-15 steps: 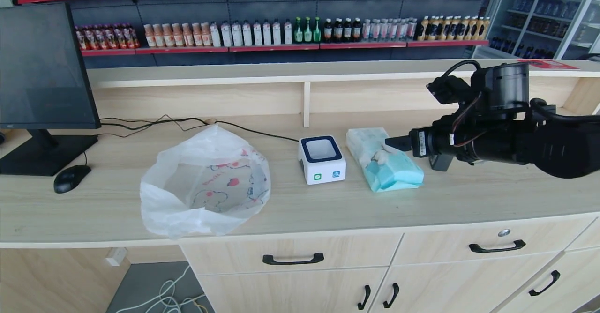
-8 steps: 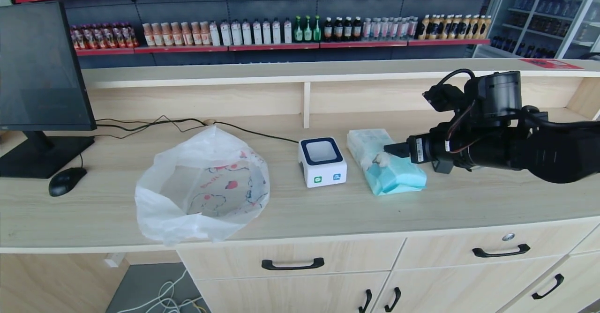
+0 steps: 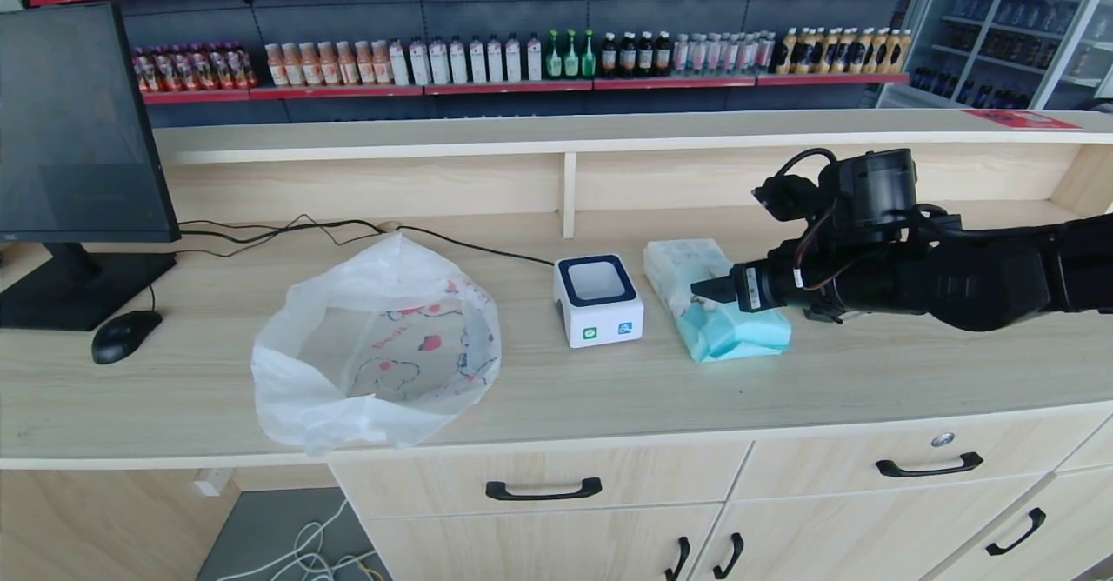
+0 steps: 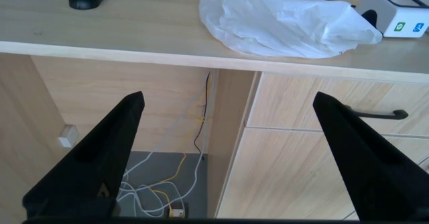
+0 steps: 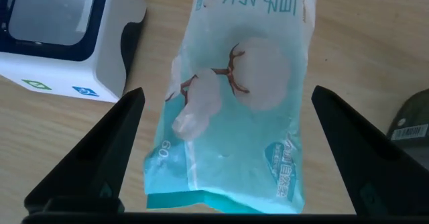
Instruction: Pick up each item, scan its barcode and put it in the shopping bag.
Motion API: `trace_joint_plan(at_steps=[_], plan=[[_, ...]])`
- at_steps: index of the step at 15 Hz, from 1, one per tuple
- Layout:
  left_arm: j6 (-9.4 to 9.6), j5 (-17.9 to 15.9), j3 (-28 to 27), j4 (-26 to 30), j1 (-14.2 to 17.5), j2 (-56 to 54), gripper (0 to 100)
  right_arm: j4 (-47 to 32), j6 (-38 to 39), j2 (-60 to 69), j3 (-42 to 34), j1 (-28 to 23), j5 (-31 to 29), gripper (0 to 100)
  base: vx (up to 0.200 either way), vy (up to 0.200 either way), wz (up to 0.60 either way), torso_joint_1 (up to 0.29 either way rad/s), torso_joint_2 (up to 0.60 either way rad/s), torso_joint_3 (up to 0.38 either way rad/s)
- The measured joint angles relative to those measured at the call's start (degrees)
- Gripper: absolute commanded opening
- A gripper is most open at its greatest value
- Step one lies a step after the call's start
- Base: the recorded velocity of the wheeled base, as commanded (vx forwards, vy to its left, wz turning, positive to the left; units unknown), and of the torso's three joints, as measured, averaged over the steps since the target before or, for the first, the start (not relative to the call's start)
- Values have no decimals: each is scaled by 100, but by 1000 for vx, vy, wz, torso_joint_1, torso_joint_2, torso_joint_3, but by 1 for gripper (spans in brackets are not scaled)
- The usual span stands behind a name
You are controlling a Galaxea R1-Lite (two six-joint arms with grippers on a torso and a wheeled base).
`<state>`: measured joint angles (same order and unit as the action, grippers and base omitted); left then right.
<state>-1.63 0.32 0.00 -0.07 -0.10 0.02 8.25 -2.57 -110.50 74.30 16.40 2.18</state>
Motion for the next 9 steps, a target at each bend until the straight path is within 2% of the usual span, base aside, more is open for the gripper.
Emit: trace_joint_plan(at_steps=[2, 5, 9], plan=[[0, 0, 0, 0, 0, 0, 100, -45, 4, -210, 296, -9, 17, 100, 0, 0, 0, 0, 0, 0], [0, 0, 0, 2, 5, 0, 100, -574, -5, -450, 602, -59, 28, 100, 0, 0, 0, 0, 0, 0], [-2, -2, 0, 0, 2, 0, 100, -645, 0, -614, 751, -83, 41, 100, 0, 0, 0, 0, 0, 0]])
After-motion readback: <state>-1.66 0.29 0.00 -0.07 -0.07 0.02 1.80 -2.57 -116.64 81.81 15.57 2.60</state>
